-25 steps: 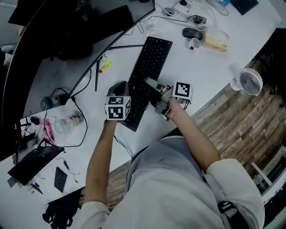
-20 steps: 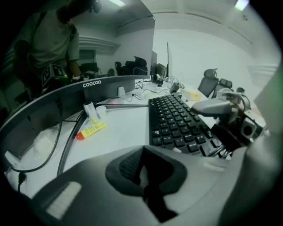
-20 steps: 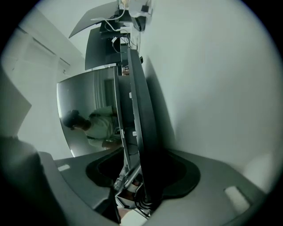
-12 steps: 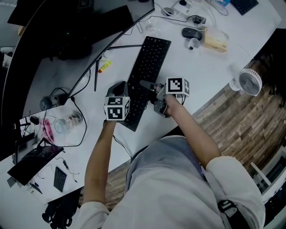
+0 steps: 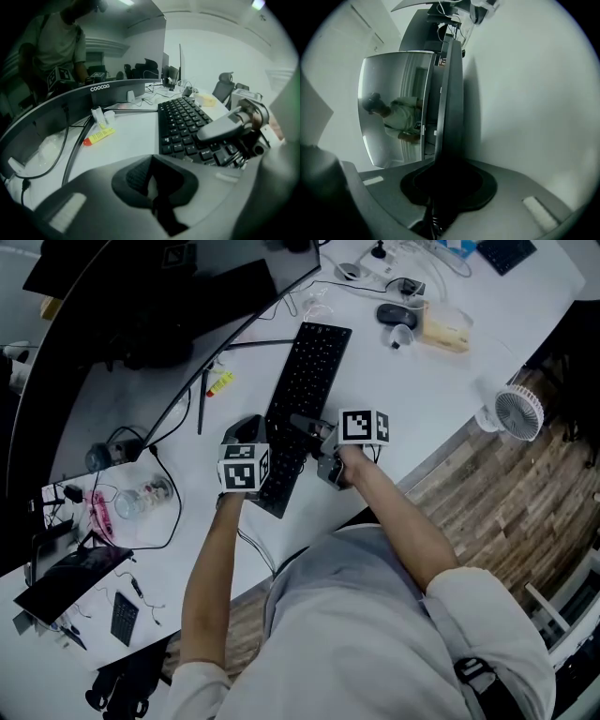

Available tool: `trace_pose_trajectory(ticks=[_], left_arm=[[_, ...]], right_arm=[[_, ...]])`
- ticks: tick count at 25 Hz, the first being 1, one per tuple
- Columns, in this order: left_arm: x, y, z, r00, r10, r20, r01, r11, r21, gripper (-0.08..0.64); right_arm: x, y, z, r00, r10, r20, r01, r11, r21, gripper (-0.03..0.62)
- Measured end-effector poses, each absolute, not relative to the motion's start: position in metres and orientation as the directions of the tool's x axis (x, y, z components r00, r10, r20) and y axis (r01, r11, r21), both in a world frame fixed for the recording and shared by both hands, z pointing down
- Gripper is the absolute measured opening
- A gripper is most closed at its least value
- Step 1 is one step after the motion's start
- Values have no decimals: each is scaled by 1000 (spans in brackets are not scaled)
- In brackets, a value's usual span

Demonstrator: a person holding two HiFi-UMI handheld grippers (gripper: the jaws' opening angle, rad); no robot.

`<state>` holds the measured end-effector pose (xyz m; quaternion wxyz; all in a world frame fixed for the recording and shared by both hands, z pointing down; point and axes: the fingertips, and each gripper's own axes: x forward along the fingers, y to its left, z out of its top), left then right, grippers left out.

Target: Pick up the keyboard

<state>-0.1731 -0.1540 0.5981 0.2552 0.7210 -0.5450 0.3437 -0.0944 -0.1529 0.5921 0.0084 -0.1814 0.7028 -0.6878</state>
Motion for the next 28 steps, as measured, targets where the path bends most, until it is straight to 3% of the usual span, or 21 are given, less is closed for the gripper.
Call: trace_pose_trajectory(ticks=[23, 28], left_arm=[[-173, -89, 584, 73, -621, 780, -996, -92, 20, 0], [-165, -75, 579, 104, -626, 773, -994, -44, 98, 0]], right_arm=[[-60, -113, 566, -940, -244, 238, -273, 118, -955, 77], [-50, -113, 556, -937, -254, 241, -281, 137, -950, 76]])
